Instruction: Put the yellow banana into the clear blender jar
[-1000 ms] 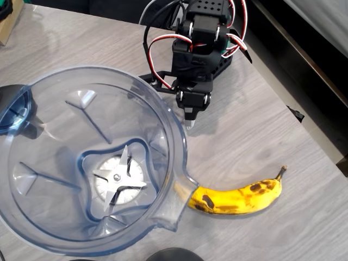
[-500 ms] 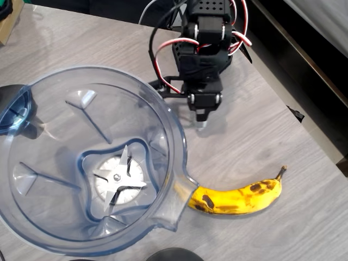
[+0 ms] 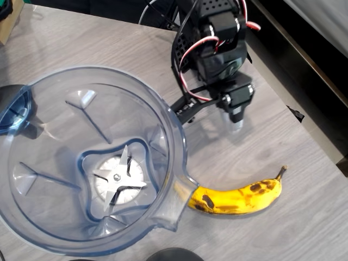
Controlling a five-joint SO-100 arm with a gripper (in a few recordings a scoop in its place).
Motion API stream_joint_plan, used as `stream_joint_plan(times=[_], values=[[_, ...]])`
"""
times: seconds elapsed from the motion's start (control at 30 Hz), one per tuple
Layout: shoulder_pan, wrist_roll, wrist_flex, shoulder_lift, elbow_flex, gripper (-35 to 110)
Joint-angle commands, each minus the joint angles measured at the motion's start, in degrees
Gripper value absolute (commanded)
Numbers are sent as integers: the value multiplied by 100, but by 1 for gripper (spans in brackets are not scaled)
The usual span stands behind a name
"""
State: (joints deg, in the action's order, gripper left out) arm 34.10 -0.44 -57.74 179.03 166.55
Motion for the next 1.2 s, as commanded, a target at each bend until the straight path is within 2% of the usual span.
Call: stream_joint_plan(times=[0.0, 0.17, 0.27, 0.33, 0.47, 0.63, 0.97, 1.17], values=[[88, 325, 308, -2514, -1811, 0], [255, 791, -1151, -6601, -5563, 0], [272, 879, -1828, -7893, -6961, 0], [308, 967, -1758, -8033, -7137, 2], [352, 1169, -1556, -7937, -7137, 16], [431, 1134, -1204, -8376, -7137, 23], [457, 1107, -439, -9378, -7146, 26], [360, 1011, -396, -9879, -7462, 26]])
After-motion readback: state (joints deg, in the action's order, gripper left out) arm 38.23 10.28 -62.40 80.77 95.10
